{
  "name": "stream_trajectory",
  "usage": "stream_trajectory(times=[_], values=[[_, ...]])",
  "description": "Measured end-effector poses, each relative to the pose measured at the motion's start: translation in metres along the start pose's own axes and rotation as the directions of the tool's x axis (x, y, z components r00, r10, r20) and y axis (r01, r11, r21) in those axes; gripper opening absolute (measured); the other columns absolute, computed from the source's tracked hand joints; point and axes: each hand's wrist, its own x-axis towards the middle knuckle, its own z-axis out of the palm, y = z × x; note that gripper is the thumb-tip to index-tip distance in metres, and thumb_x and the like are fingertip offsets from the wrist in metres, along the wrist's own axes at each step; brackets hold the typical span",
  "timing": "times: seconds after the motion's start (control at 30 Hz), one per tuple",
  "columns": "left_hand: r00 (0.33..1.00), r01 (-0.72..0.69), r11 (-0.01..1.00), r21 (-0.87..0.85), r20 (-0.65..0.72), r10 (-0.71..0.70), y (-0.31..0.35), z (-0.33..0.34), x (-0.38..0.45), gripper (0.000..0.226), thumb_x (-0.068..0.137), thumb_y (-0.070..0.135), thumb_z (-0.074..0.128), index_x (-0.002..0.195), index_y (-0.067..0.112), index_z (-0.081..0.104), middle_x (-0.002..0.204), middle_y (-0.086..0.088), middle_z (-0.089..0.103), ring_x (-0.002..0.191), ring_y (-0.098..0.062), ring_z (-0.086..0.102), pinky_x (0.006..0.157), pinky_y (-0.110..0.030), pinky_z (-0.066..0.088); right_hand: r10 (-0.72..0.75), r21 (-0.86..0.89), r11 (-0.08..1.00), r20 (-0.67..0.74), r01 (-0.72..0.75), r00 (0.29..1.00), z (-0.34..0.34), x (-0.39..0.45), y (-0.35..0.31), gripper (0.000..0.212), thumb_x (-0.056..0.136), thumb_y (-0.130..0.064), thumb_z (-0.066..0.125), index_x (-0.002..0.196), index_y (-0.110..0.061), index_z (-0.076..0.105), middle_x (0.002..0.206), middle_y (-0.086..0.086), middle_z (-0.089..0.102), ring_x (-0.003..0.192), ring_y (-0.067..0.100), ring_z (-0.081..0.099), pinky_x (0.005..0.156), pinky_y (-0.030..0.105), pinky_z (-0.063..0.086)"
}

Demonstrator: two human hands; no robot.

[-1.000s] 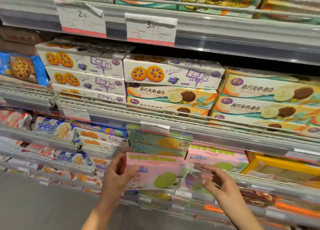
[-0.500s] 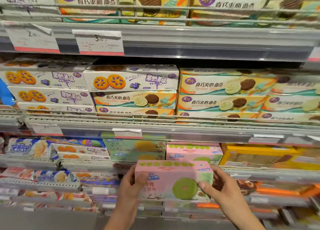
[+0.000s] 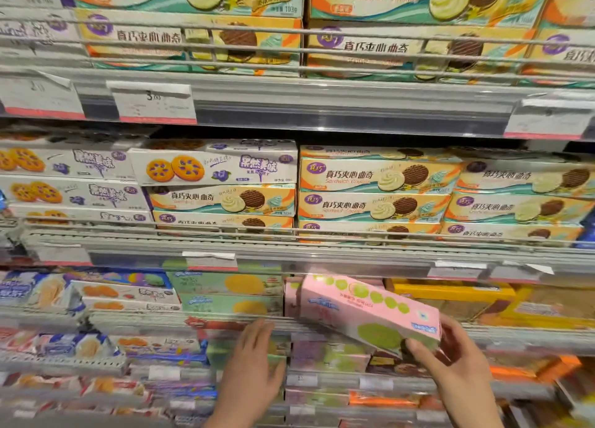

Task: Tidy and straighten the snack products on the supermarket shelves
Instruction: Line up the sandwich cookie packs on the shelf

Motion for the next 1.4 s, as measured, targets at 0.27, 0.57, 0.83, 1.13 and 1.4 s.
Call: stream_trajectory(times=[0.27,0.57,0.83,1.13,1.4], values=[[0.998,0.041,0.985,0.166,0.045,-0.05,0.007,0.009,0.009,0.087,0.097,0.049,0.048,0.161,0.029,-0.007,0.169,0.003,-0.016,0.157,-0.025,-0.007,0.125,-0.044,0.007,-0.026,-0.014,1.0,-0.05,0.026,0.998,0.007,0.007,0.006,0.059,0.075,0.006,0.082,0.124,-0.019,0.061,0.113,0.0,0.074,0.095,-0.004,0.069,0.073,0.009,0.055],[0.998,0.049,0.971,0.236,0.035,-0.059,0.011,0.005,0.02,0.084,0.098,0.046,0.051,0.162,0.023,0.002,0.169,-0.004,0.0,0.153,-0.026,0.017,0.122,-0.04,0.029,-0.116,-0.276,0.955,-0.014,0.107,0.993,0.027,0.022,-0.011,0.057,0.083,-0.033,0.08,0.134,-0.036,0.054,0.12,-0.013,0.069,0.106,0.009,0.066,0.078,0.033,0.055],[0.999,0.016,0.969,0.248,0.04,-0.027,0.01,0.003,0.018,0.081,0.098,0.043,0.051,0.161,0.023,0.004,0.167,-0.003,0.0,0.147,-0.024,0.028,0.112,-0.037,0.042,-0.199,-0.437,0.885,-0.043,0.161,0.979,0.037,0.034,-0.017,0.062,0.086,-0.035,0.077,0.141,-0.023,0.053,0.125,-0.005,0.065,0.107,0.018,0.063,0.084,0.04,0.053],[0.999,0.005,0.967,0.254,0.051,-0.019,0.007,0.001,0.021,0.079,0.098,0.042,0.051,0.161,0.022,0.007,0.165,-0.002,0.0,0.135,-0.024,0.044,0.1,-0.035,0.052,-0.243,-0.551,0.827,-0.168,0.113,0.955,0.052,0.038,-0.022,0.052,0.082,-0.047,0.077,0.122,-0.023,0.055,0.105,-0.004,0.07,0.084,0.022,0.062,0.067,0.037,0.047],[0.999,-0.008,0.968,0.252,0.035,0.0,0.006,0.001,0.021,0.077,0.098,0.045,0.051,0.16,0.023,0.01,0.163,-0.003,0.002,0.134,-0.022,0.045,0.099,-0.034,0.053,-0.242,-0.563,0.815,-0.124,0.133,0.962,0.056,0.036,-0.017,0.057,0.083,-0.041,0.078,0.131,-0.024,0.052,0.104,-0.007,0.067,0.09,0.022,0.064,0.068,0.036,0.049]])
